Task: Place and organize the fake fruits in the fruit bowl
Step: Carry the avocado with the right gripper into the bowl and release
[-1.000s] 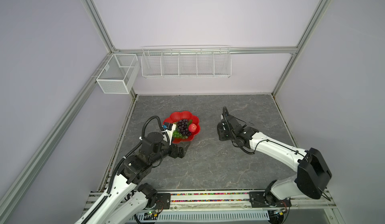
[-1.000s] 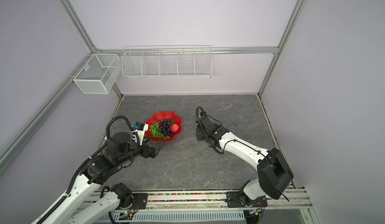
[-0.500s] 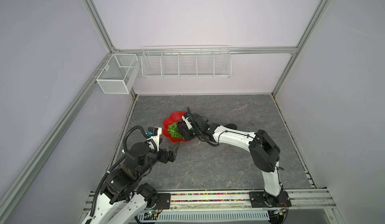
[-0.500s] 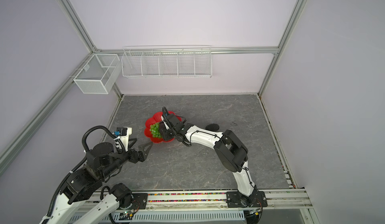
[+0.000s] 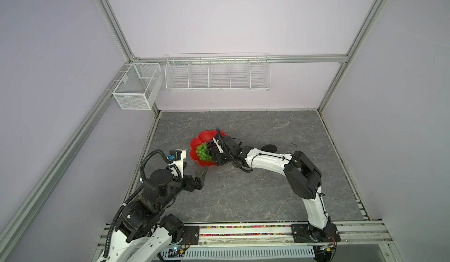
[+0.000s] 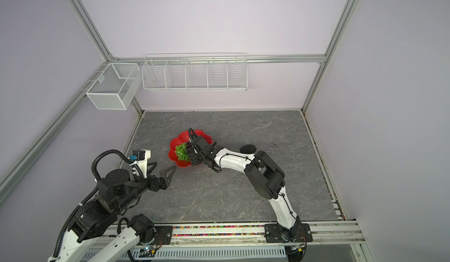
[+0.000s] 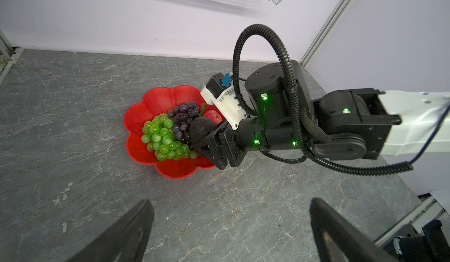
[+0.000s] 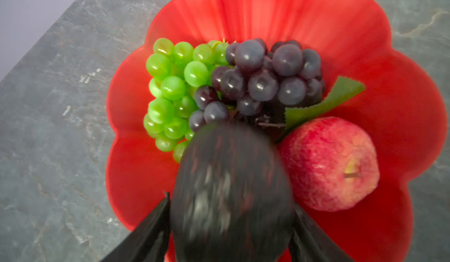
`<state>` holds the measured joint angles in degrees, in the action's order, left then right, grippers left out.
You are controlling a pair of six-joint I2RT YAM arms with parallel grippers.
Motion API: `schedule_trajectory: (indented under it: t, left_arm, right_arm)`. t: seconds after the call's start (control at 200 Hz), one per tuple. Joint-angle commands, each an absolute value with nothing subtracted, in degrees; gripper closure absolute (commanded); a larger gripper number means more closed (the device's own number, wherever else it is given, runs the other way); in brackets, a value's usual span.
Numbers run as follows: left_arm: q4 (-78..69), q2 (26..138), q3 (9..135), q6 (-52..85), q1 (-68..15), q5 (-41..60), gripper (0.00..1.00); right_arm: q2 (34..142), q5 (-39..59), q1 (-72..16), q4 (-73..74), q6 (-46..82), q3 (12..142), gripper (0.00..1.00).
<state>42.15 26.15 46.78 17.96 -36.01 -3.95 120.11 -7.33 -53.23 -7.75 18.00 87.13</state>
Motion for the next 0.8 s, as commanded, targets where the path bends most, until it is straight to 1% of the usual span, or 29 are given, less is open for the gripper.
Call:
schedule_trajectory:
  t: [0.0,0.08,0.175,0.255,0.46,0.49,0.565,0.655,0.725,0.795]
  left_arm:
    - [43.25,26.24,46.22,18.19,-35.77,-3.42,0.0]
    - [43.24,26.37,46.14,18.17,-35.77,-3.17,0.0]
    - [43.24,26.53,46.14,18.12,-35.77,-3.12,0.0]
    - [43.24,26.48,46.14,18.11,-35.77,-3.12,0.0]
    - [43.07,26.54,46.05,18.02,-35.77,-2.4,0.0]
    - [42.98,26.6,46.01,18.02,-35.77,-2.12,0.0]
    - [42.89,26.94,45.99,17.86,-35.81,-1.26,0.0]
    - [42.72,27.4,45.98,17.58,-35.74,-0.49,0.0]
    - [42.67,27.73,46.05,17.44,-35.77,-0.02,0.0]
    - [42.63,27.93,46.05,17.32,-35.77,0.58,0.0]
  right_arm:
    - [119.27,-10.1,-52.92,-8.59,16.09,87.51,0.21]
    - [118.93,-10.33,-52.91,-8.42,15.81,87.65,0.2]
    - [118.31,-10.53,-52.94,-8.07,15.67,87.85,0.15]
    - [117.34,-10.46,-52.91,-8.18,15.29,87.83,0.14]
    - [111.46,-10.02,-53.0,-7.96,13.4,84.91,0.0]
    - [110.34,-9.72,-53.02,-7.47,12.68,83.83,0.03]
    - [107.45,-9.84,-52.72,-6.31,12.3,81.2,0.06]
    - [103.95,-8.53,-51.72,-4.74,14.52,78.18,0.07]
    - [101.57,-10.6,-49.69,-6.73,20.7,76.27,0.06]
    - [99.69,-17.89,-45.63,-14.09,30.25,74.67,0.06]
